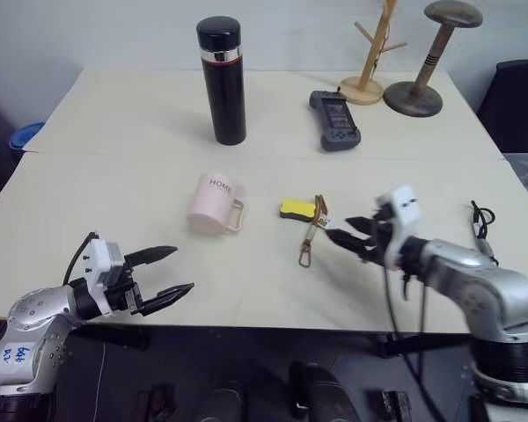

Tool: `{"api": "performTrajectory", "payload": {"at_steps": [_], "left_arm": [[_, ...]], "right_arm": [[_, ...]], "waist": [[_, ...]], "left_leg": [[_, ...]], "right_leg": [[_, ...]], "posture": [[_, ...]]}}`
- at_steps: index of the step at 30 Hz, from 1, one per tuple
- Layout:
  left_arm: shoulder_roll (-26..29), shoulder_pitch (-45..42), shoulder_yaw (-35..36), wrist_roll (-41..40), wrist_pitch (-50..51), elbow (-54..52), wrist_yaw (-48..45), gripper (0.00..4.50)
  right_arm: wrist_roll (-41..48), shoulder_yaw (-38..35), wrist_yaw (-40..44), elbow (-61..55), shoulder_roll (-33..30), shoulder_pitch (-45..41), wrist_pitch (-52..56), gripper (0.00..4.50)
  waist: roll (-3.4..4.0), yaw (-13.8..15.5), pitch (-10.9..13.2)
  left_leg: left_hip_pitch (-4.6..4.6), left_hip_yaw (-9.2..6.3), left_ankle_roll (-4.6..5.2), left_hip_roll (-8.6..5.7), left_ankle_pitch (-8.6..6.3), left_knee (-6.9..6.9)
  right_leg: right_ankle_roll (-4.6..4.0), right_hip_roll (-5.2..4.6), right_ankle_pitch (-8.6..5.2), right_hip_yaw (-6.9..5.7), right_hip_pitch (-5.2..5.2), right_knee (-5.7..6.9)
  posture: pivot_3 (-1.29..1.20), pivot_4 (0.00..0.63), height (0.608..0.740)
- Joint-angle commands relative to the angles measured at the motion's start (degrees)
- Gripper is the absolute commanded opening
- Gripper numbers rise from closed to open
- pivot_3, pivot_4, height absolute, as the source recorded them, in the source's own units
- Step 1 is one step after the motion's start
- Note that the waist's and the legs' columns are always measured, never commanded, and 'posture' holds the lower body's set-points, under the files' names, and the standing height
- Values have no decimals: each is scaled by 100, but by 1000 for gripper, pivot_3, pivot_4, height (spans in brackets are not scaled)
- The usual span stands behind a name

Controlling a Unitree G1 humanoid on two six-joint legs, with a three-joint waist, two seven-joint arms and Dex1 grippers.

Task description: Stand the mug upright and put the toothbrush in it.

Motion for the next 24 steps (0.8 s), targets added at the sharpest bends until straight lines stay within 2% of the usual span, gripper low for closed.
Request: {"api": "performTrajectory", "payload": {"at_steps": [1,4,7,10,14,17,20,24], "left_arm": [[-2,-146,17,-97,27,-343,88,4500],[-56,-201,-66,-43,17,-415,121,4500],[-92,-249,-108,-59,39,-518,192,4500],[-133,-337,-185,-50,24,-544,229,4500],[-244,-502,-371,8,-49,-423,185,4500],[-259,-583,-424,47,-91,-323,151,4500],[-249,-587,-436,43,-99,-313,127,4500],[-240,-559,-426,39,-103,-325,119,4500]], "right_arm": [[-503,598,-405,176,443,-36,-250,2956],[-915,983,-466,614,628,-52,-456,2121],[-1275,918,-491,833,475,-134,-779,1023],[-1222,720,-187,607,202,-104,-816,37],[-930,417,361,133,-368,79,-666,37],[-183,-159,279,-53,23,-5,-42,37],[-358,15,167,-86,136,-97,-89,631],[-781,268,-285,190,370,-210,-100,1972]], "waist": [[-5,5,-3],[-7,-52,-7],[-17,-68,-13],[-17,-65,-13],[-16,-2,-13],[-16,-66,-11],[-13,-113,-10],[-13,-99,-10]], "left_leg": [[-19,0,0,-2,0,5],[-56,-1,-1,-5,0,45],[-53,-2,0,-7,0,60],[-52,-2,0,-7,0,62],[-59,-8,7,-14,-4,70],[-60,-8,10,-11,-6,68],[-58,-8,6,-5,-6,66],[-57,-8,4,-6,-6,67]], "right_leg": [[0,-1,0,0,-22,6],[0,-1,0,-7,-46,20],[2,-2,1,-8,-37,24],[2,-3,1,-7,-38,33],[3,-12,2,-9,-36,32],[3,-8,2,-9,-38,28],[3,-1,2,-5,-44,37],[3,0,2,-4,-44,38]], "posture": [[0,150,740],[0,150,740],[0,150,740],[0,150,740],[0,150,740],[0,150,740],[0,150,740],[0,150,740]]}}
